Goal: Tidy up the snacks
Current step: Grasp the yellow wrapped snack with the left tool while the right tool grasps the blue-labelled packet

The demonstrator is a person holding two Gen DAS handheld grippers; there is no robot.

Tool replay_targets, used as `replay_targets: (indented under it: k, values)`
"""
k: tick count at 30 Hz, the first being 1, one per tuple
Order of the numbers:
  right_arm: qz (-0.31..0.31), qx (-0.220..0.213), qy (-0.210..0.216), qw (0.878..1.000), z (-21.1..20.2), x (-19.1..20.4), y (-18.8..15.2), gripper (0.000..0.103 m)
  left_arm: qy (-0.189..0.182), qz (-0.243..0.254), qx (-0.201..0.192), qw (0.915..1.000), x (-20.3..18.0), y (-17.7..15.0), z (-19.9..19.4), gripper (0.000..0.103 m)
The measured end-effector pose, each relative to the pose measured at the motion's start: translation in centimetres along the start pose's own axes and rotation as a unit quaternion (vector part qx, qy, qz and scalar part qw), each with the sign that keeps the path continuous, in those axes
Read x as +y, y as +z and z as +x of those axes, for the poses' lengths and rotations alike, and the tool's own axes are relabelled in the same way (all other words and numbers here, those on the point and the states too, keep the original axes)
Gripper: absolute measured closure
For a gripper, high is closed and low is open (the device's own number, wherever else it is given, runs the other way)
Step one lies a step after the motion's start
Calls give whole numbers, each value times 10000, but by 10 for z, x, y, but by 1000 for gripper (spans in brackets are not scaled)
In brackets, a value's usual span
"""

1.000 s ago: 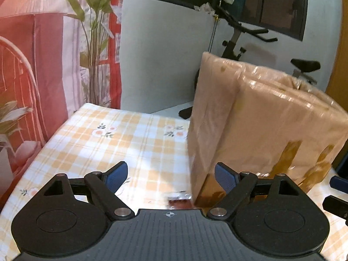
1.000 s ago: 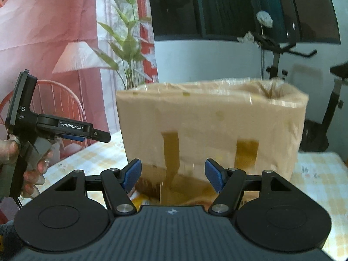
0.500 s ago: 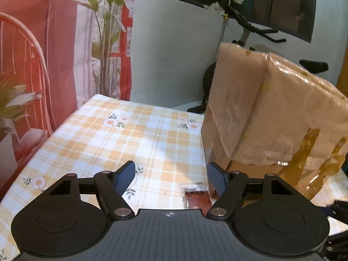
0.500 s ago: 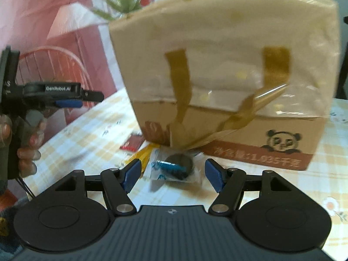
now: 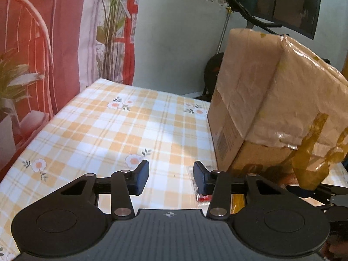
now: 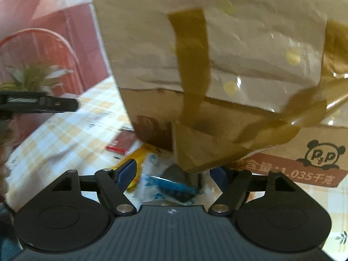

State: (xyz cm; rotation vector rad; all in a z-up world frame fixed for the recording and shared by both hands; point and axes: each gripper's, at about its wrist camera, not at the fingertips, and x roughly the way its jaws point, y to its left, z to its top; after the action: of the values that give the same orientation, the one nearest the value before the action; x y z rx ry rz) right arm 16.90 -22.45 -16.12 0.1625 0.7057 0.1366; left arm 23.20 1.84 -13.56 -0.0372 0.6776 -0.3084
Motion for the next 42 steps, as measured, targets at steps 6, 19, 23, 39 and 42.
replay_targets:
  k: [6, 19, 23, 39, 42]
  values:
    - [-44, -4, -20, 10000, 0, 0, -11, 37, -169, 223, 182, 9994, -11, -11, 2, 66]
    - [-322, -542, -250, 9977, -36, -3, -39, 41, -756, 615, 572, 9936, -64, -27, 22, 66]
    - [-221, -536, -218, 9981, -35, -7, -39, 41, -794, 659, 698, 9922, -74, -28, 34, 66]
    - [110, -632, -38, 9979, -38, -19, -40, 43, -608, 1191, 730, 9883, -99, -40, 50, 66]
    - [64, -579, -41, 9983, -36, -16, -40, 42, -550, 1072, 699, 9903, -99, -46, 42, 67]
